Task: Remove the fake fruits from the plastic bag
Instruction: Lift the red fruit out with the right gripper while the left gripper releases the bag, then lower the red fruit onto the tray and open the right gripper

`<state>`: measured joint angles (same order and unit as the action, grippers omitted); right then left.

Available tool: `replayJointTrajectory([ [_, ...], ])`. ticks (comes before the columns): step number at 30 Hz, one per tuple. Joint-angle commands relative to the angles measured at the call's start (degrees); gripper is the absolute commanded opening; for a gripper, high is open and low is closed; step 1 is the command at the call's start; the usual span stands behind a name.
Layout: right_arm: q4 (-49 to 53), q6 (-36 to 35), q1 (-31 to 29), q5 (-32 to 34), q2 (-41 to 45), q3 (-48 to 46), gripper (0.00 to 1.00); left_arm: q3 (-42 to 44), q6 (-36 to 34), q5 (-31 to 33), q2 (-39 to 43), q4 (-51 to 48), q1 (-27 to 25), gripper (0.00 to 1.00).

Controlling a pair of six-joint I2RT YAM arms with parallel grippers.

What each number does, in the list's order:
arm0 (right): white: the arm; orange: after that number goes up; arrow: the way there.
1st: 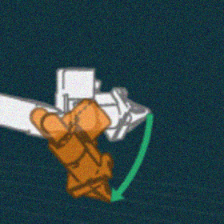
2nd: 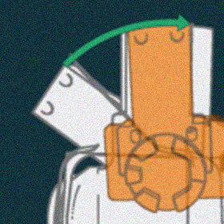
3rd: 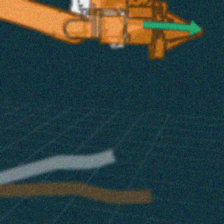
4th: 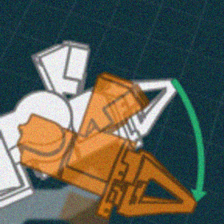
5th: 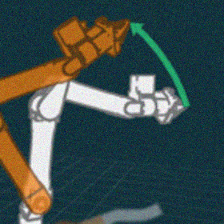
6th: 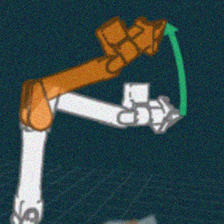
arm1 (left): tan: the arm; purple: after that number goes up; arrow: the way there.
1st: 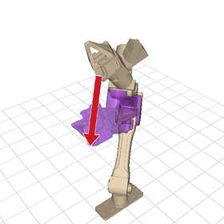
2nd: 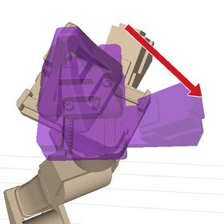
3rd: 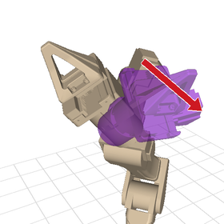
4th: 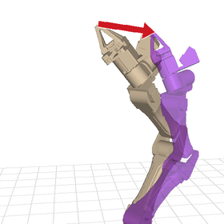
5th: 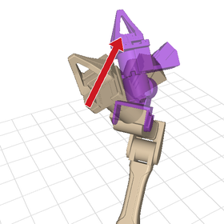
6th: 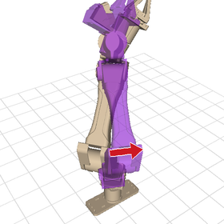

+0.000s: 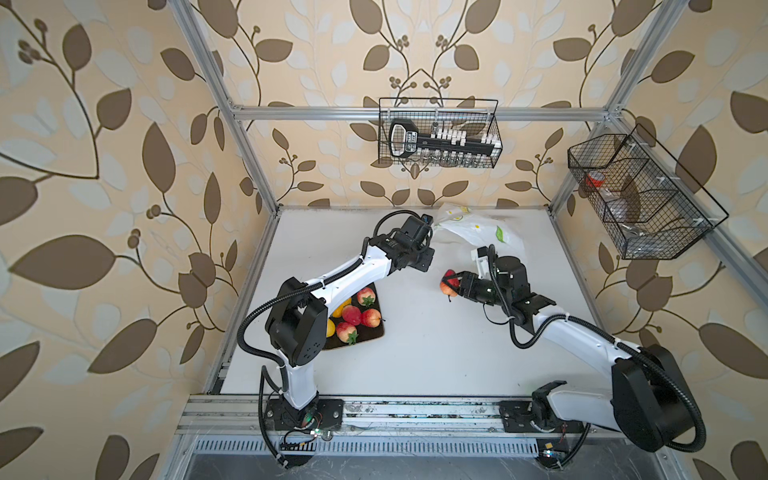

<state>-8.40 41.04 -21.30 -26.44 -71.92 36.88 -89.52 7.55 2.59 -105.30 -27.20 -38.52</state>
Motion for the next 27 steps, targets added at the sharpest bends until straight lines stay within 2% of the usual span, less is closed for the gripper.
replayJointTrajectory([
  [1,5.67,-11.51,-1.88,-1.62,2.31,-1.18,0.49,-2.07,-1.06,-1.93,-0.22,0.34,0.85,0.00],
  [4,8.44,-16.51,-3.80,-1.79,3.81,-0.26,0.49,-1.80,-1.27,-2.63,0.04,0.76,0.91,0.11],
  [8,10.40,-21.59,-5.22,-1.78,6.02,0.82,0.49,-0.61,-1.49,-4.01,2.97,0.10,0.91,0.38],
  [11,10.16,-24.75,-5.98,-1.35,7.57,0.70,0.50,1.64,-2.93,-4.42,7.59,-1.11,0.95,0.64],
  [16,10.68,-28.21,-9.24,-1.05,6.99,3.20,0.50,5.90,-4.35,-5.49,17.54,-3.16,0.93,0.88],
  [17,11.02,-28.90,-10.43,-0.43,6.35,4.13,0.50,6.66,-4.01,-5.67,19.70,-3.63,0.93,0.98],
  [19,12.22,-30.27,-13.43,1.15,4.80,6.42,0.50,8.11,-2.82,-4.78,24.61,-4.56,0.92,0.99],
  [21,13.17,-31.25,-16.84,3.69,2.84,8.96,0.50,9.87,-0.87,-1.23,29.42,-5.11,0.96,0.99],
  [27,14.35,-30.20,-29.06,12.54,-7.45,19.99,0.50,13.82,7.50,24.62,42.16,-9.44,2.71,0.99],
])
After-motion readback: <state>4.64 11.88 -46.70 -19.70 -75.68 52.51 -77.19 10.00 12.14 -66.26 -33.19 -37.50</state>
